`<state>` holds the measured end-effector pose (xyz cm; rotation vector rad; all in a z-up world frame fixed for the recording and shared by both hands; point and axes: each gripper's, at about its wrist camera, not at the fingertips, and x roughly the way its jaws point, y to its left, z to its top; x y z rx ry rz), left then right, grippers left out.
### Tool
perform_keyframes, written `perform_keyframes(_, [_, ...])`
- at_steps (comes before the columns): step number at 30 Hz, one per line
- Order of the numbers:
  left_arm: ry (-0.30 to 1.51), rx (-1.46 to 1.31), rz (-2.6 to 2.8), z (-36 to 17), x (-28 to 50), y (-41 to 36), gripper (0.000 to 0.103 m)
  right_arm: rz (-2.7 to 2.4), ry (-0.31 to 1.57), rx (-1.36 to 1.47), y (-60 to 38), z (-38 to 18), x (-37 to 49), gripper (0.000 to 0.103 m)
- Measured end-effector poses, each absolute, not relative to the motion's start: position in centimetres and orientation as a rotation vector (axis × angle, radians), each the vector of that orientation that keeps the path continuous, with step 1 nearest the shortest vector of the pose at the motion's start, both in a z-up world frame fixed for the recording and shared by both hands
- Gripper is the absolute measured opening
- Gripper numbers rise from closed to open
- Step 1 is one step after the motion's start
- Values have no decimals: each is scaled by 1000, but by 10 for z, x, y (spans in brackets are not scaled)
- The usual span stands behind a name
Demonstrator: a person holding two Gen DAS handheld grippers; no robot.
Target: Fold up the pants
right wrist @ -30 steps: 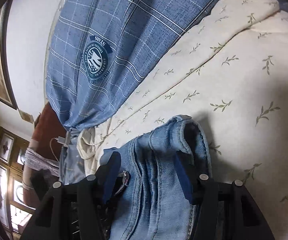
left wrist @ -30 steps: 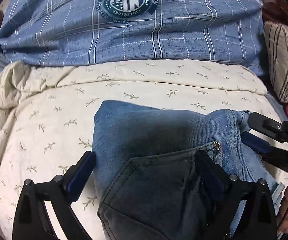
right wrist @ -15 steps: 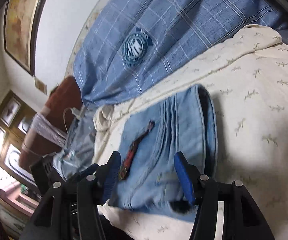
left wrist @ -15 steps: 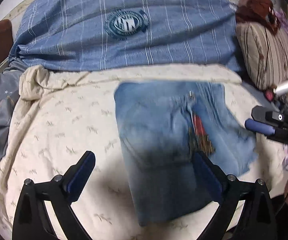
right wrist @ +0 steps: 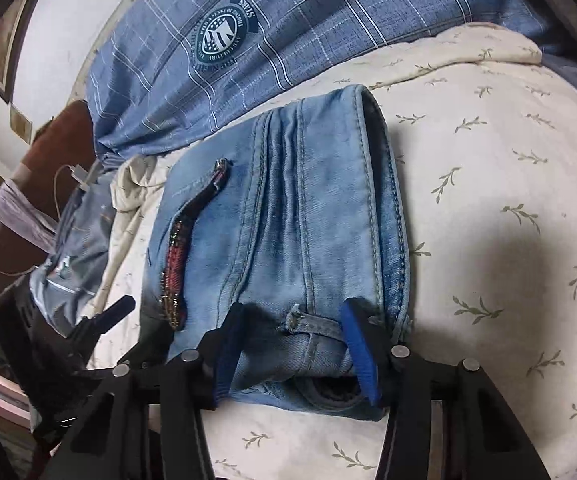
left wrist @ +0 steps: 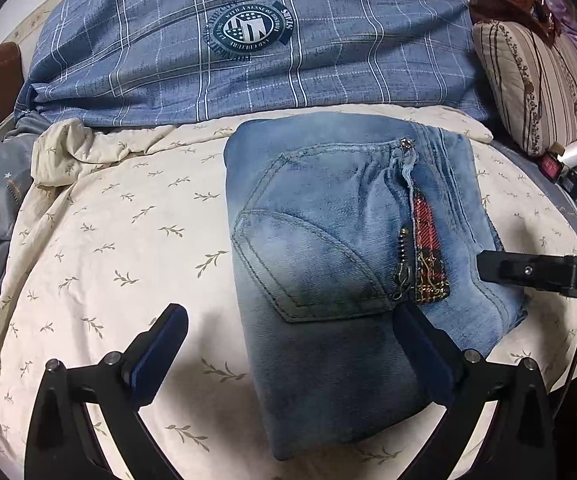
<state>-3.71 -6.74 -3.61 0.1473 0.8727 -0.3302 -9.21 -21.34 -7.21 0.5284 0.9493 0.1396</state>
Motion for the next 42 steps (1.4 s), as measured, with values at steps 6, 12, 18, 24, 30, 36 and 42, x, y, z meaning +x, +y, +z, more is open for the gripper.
perform_keyframes(6, [824, 167, -330, -33, -41, -69, 103, 154, 948, 533, -217, -72, -92, 53])
perform_keyframes(12, [808, 203, -326, -31, -42, -72, 103, 138, 955, 521, -213, -72, -89, 53])
perform_keyframes(18, [793, 229, -324, -30, -42, -74, 103, 127, 971, 533, -214, -72, -84, 53])
perform_keyframes(24, [785, 234, -321, -31, -44, -74, 103, 109, 977, 530, -213, -72, -80, 53])
perform_keyframes(30, [855, 112, -348, -33, -34, -61, 103, 104, 974, 510, -211, -71, -80, 54])
perform_keyframes(36, [1036, -168, -439, -41, -11, -32, 103, 89, 978, 508, -209, -69, -80, 54])
perform_keyframes(42, [844, -127, -374, -12, -20, -17, 103, 68, 983, 478, -204, -67, -78, 54])
